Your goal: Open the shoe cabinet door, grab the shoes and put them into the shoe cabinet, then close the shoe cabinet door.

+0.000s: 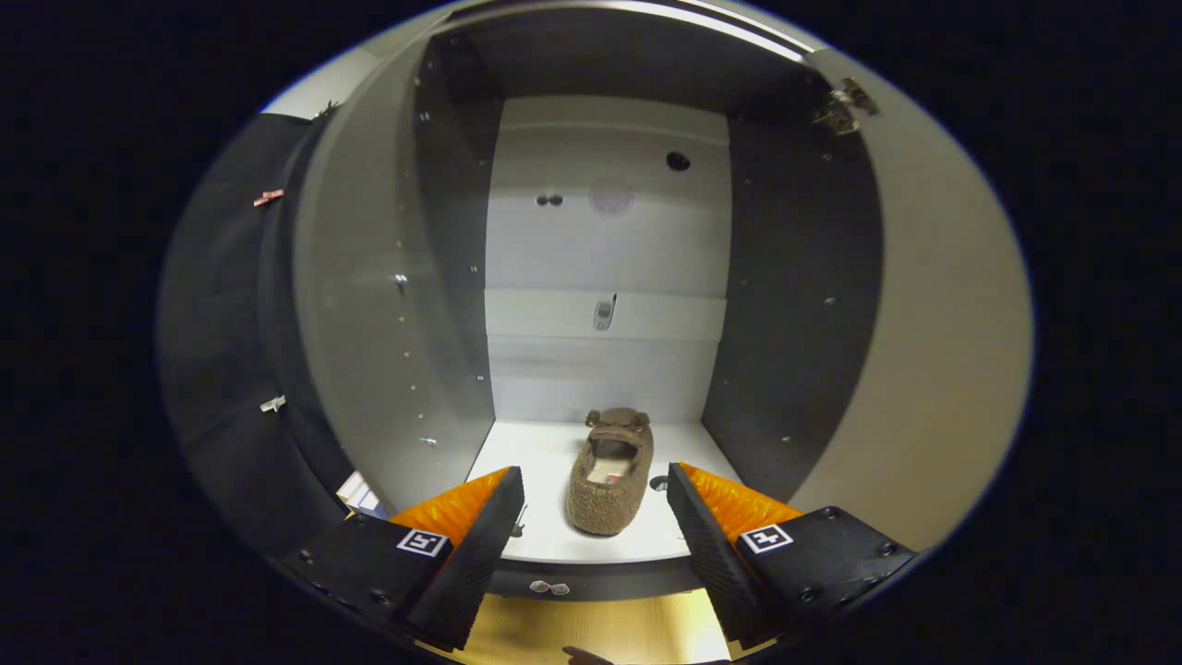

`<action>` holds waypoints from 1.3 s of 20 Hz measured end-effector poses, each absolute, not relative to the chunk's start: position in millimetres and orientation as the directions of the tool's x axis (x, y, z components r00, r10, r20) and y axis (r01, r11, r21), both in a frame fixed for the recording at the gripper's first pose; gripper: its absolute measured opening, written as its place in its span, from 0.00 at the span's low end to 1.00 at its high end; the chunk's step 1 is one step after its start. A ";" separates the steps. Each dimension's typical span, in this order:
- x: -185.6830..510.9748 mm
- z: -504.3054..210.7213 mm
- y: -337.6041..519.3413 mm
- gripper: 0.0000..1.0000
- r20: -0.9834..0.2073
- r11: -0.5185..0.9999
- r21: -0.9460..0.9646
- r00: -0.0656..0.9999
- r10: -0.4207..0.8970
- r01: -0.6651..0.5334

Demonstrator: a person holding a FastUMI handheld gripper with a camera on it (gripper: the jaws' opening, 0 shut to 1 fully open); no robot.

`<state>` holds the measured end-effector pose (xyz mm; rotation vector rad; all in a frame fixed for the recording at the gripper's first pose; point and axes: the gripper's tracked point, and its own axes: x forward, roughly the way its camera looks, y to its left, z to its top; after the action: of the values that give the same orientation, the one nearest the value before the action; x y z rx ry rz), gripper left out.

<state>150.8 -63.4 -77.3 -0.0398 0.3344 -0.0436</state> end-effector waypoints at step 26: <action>-177.5 12.6 -205.8 0.98 -0.102 0.985 -0.141 0.988 -0.114 0.099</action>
<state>-177.5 -205.8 12.6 -0.1366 0.1097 -0.1074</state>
